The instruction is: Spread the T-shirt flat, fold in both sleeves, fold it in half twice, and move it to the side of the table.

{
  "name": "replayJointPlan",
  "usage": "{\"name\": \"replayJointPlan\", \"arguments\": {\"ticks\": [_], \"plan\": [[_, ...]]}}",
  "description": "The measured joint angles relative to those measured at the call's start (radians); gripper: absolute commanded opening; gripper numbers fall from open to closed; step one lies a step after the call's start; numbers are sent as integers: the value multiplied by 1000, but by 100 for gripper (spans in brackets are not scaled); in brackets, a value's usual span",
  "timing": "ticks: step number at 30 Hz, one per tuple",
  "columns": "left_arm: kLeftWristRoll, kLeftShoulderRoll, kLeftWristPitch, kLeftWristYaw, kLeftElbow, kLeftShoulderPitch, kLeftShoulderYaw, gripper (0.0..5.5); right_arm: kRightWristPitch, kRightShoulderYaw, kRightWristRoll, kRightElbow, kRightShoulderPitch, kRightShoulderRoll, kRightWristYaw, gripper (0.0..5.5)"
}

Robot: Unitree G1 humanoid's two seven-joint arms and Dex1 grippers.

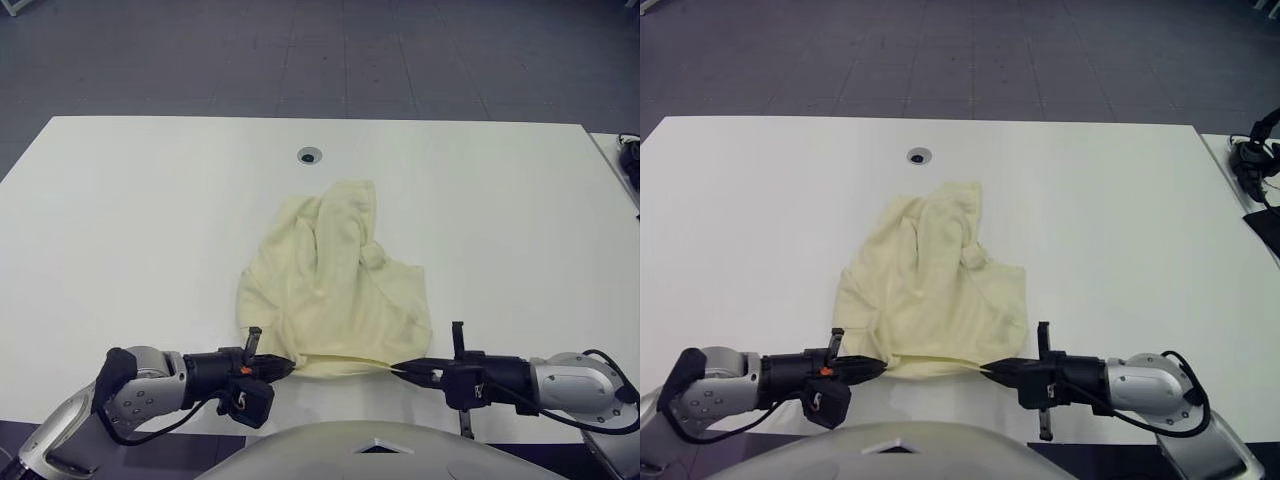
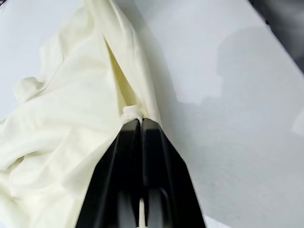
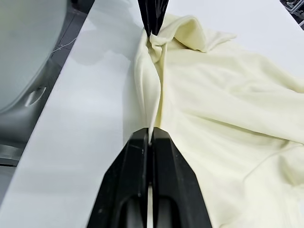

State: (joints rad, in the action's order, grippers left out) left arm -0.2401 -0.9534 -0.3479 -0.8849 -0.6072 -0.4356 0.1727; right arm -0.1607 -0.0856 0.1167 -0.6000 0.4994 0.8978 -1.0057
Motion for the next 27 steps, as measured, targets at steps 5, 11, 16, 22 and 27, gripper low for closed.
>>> {"name": "replayJointPlan", "arguments": {"ticks": [5, 11, 16, 22, 27], "plan": [[38, -14, 3, -22, -24, -48, -6, 1, 0, -10, 7, -7, 14, 0, -2, 0], [49, -49, 9, -51, -37, -80, -10, 1, 9, -46, 7, -13, 37, 1, -8, 0], [91, -57, 40, -77, -39, -95, -17, 38, 39, -47, 32, -21, 45, 4, -13, 84], [209, -90, 112, -137, -85, -104, -37, 133, 109, -33, 105, -49, 47, 38, -46, 174], [415, -143, 188, -229, -118, -124, -108, 216, 136, -21, 151, -49, 47, 49, -64, 254]]}}
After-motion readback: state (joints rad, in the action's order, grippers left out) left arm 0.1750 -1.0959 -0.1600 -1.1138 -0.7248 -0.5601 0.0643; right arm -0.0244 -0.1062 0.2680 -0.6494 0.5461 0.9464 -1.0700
